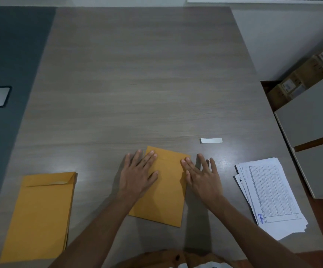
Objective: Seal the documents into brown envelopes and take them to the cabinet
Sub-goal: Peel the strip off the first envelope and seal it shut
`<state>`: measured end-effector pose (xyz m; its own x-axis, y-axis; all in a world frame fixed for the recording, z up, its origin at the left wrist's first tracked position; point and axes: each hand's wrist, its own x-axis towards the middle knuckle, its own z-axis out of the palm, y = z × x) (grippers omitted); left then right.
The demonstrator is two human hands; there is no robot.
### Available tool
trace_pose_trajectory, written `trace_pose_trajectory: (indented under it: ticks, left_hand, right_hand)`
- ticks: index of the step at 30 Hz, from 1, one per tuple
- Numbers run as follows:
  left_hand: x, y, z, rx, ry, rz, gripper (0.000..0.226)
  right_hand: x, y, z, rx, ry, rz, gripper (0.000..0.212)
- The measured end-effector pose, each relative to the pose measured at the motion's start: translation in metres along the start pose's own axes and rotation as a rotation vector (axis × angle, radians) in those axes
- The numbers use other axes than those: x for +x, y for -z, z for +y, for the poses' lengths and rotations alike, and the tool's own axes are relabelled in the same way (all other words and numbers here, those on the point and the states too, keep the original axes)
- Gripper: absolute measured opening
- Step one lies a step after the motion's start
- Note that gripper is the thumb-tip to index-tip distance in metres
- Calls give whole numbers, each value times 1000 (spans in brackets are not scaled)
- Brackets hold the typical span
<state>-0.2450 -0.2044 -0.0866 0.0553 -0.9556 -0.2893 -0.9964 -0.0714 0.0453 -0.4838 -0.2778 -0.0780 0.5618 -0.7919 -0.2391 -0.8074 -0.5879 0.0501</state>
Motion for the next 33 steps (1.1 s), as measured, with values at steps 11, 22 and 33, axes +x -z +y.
trace_pose_trajectory:
  ticks: [11,22,33]
  left_hand:
    - [20,31,-11,-8,-24,-138,144]
    - [105,58,-32,-45,98,-164,150]
    - [132,65,-37,-55,129,-121,150]
  right_hand:
    - [49,38,14,12,80,-290,136]
    - [158,67,30,56,70,-357,143]
    - [185,75,28,86,31,-363,140]
